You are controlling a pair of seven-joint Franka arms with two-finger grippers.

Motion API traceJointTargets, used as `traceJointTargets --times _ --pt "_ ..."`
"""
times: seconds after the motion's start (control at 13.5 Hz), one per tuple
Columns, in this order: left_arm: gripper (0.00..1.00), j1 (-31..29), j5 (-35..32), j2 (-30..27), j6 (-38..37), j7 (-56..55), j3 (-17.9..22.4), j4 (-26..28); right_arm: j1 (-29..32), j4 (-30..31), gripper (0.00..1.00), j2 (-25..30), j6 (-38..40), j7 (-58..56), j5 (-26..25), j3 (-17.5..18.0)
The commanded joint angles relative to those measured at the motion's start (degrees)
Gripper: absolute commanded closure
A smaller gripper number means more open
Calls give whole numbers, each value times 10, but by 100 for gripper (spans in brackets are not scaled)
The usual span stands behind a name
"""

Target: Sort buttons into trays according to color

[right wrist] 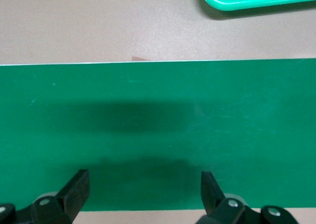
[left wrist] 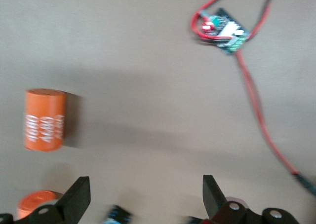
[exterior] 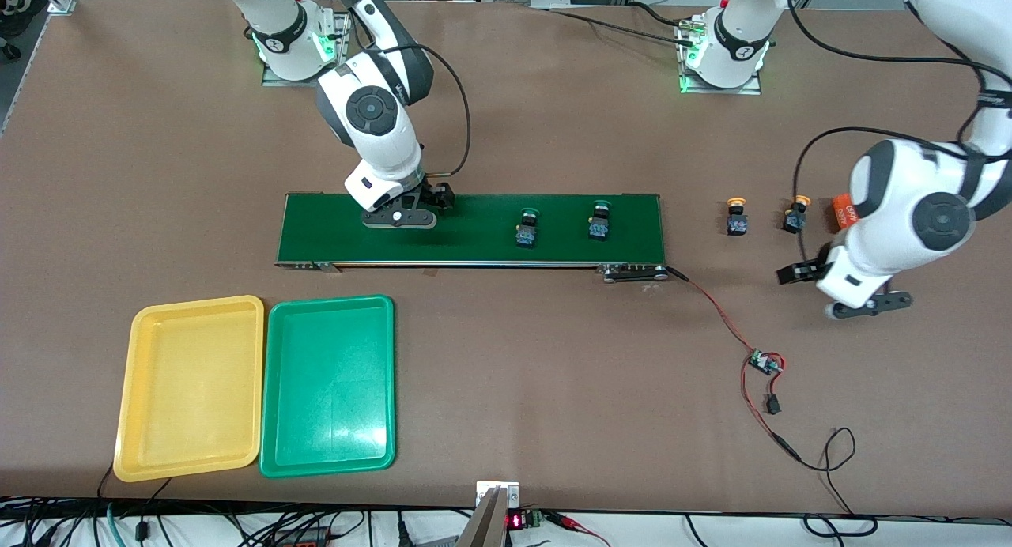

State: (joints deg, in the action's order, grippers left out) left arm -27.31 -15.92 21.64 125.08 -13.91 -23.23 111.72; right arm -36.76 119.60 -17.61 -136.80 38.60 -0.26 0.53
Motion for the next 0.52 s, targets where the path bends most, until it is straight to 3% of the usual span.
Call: traceJointTargets --times 0.0,0.22,0.44 --pt "0 -75 -13 25 3 103 -10 -13 -3 -3 0 -13 -25 23 3 -1" --pt "0 -125 -14 72 59 206 -9 -31 -20 -3 0 -45 -83 50 3 -1" --pt "0 -138 -21 106 75 236 -9 -38 -20 -2 0 -50 -87 50 3 -1"
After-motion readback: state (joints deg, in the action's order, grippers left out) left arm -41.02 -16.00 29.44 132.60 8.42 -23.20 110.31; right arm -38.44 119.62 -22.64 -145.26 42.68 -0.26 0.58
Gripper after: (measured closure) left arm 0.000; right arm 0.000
